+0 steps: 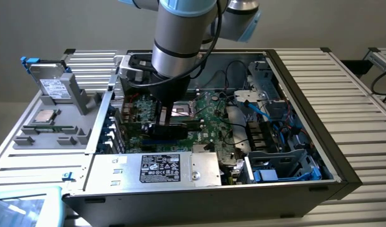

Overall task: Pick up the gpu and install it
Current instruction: 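Insert the gpu into the slot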

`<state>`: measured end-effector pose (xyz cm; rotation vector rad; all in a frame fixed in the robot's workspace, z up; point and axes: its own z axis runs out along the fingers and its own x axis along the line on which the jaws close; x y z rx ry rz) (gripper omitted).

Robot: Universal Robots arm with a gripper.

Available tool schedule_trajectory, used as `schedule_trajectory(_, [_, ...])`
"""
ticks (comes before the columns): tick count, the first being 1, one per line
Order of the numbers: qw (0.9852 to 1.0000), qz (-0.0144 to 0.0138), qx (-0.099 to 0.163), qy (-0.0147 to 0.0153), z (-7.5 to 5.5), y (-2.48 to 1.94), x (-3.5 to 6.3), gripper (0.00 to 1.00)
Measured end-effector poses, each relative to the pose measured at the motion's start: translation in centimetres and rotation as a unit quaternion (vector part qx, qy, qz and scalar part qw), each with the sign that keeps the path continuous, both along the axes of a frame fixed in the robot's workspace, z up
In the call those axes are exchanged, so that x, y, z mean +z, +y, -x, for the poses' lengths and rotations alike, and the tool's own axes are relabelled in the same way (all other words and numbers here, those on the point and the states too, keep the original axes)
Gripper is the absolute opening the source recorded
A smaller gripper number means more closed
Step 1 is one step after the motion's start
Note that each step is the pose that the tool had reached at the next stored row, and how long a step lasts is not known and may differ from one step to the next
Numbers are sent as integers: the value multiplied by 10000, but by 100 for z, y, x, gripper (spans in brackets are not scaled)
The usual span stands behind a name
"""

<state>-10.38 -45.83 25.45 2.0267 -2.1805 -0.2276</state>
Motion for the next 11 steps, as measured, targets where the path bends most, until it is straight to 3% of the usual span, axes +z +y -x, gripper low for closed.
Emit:
schedule_trajectory(8, [10000, -14, 0, 1, 0, -8, -24, 27])
schedule_trajectory(10, [10000, -47, 1, 1, 0, -9, -23, 27])
schedule_trajectory(11, [10000, -80, 1, 0, 0, -11, -24, 27])
